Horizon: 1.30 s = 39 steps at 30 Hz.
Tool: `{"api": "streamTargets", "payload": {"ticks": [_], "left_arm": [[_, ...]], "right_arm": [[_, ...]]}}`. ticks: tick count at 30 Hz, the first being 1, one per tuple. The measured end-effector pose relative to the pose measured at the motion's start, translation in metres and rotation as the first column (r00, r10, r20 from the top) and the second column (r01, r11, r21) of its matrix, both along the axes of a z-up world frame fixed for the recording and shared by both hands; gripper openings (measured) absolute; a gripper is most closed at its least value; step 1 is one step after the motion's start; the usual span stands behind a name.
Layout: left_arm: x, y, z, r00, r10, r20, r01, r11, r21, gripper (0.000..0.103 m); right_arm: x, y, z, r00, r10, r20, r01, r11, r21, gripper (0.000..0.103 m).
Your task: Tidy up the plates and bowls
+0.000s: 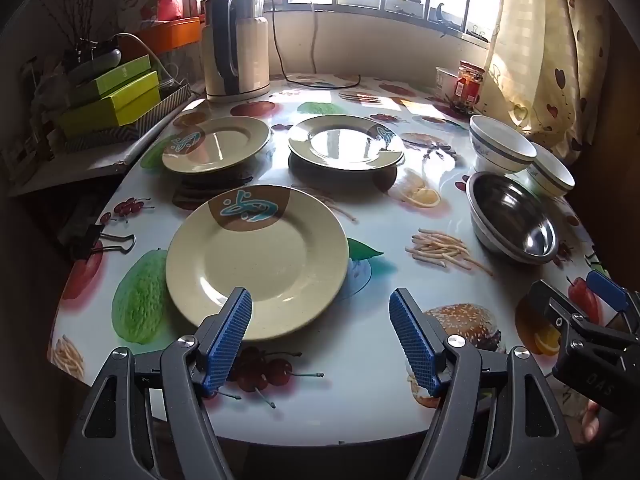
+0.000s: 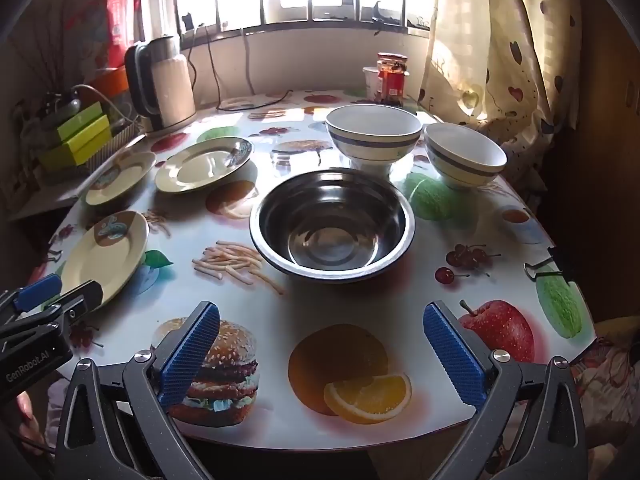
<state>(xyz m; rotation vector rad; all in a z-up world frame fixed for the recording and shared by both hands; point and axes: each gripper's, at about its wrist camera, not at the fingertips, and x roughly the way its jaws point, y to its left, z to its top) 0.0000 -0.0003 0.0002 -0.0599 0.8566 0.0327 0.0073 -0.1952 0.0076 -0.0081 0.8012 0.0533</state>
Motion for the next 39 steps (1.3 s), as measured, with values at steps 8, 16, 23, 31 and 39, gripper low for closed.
{"api": "streamTargets", "payload": {"ticks": [8,16,23,31,39], "left_arm": [[0.001,-0.004,0.001,1.000,0.005,0.005,-0.005,1.000,0.026,0.072],[0.001,0.000,0.004,1.000,0.030,0.006,-0.030,0.998,0.049,0.072],[0.004,-0.005,0.005,1.000,0.010,0.001,-0.010,0.997,0.080,0.072],[0.003,-0.008,0.010,1.000,-0.006,0.027,0.004,0.996,0.084,0.072],[0.004,-0.007,0.011,1.000,0.004,0.029,-0.007,0.995,0.097,0.072]], "right_arm": [[0.000,0.000,0.002,1.000,0.001,0.000,-0.001,1.000,-0.003,0.103],[0.000,-0.004,0.008,1.000,0.000,0.013,0.000,1.000,-0.003,0.103],[-0.001,0.000,0.008,1.000,0.000,0.022,0.000,1.000,-0.004,0.103],[0.001,-0.002,0.009,1.000,0.000,0.030,0.000,1.000,0.002,0.103],[0.002,-0.001,0.009,0.999,0.004,0.032,-0.004,1.000,0.002,0.103]]}}
